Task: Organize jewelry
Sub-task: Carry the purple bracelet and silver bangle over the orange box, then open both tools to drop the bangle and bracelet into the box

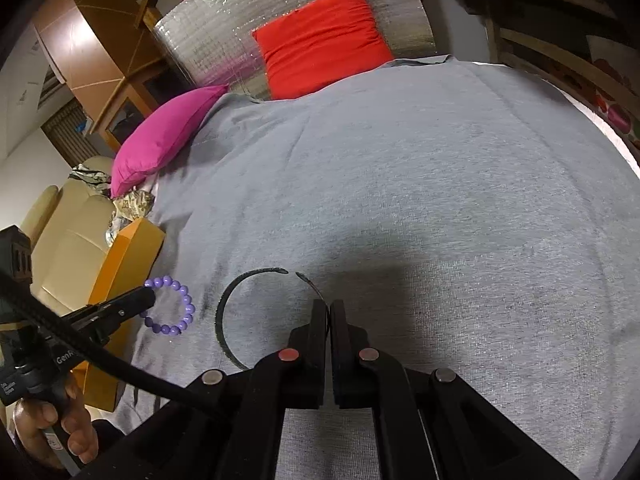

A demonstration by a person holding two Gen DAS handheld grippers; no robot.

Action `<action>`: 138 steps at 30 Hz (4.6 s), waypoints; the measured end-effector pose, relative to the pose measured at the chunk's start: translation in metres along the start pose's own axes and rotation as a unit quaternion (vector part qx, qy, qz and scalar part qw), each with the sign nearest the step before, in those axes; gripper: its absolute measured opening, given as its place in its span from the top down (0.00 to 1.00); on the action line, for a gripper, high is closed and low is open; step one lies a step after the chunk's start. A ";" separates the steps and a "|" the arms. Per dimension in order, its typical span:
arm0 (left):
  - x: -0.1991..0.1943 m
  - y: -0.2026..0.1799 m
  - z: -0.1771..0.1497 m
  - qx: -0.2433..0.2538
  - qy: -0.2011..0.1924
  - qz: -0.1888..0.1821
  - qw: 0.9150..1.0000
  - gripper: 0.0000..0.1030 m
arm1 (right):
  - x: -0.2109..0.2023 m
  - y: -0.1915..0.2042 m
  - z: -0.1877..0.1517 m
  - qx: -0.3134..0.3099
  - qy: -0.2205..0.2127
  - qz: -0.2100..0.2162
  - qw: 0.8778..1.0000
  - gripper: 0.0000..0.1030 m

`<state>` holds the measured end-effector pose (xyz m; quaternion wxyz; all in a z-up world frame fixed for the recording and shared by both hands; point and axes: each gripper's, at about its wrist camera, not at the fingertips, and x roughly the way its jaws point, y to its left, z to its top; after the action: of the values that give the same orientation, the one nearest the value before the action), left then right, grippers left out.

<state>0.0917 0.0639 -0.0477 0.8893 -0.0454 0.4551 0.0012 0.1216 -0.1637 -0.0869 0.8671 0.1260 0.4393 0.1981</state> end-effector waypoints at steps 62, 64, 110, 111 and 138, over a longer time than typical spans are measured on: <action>-0.097 0.156 -0.023 -0.135 -0.087 0.055 0.986 0.91 | 0.027 0.172 0.017 -0.157 0.013 0.009 0.987 0.98; -0.101 0.168 -0.023 -0.143 -0.090 0.063 0.984 0.91 | 0.031 0.186 0.018 -0.164 0.014 0.016 0.986 0.98; -0.045 0.284 -0.061 -0.236 -0.024 0.108 0.965 0.91 | 0.203 0.426 0.027 -0.316 0.102 0.043 0.942 0.98; -0.044 0.283 -0.062 -0.236 -0.023 0.106 0.966 0.91 | 0.205 0.427 0.027 -0.316 0.104 0.044 0.942 0.98; -0.044 0.293 -0.072 -0.271 -0.015 0.133 0.953 0.43 | 0.225 0.438 0.033 -0.315 0.115 0.042 0.941 0.73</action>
<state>-0.0051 0.3517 -0.0770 0.8423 -0.2233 0.4259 0.2434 0.1665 0.3266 -0.0563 0.7971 -0.1587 0.4451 0.3759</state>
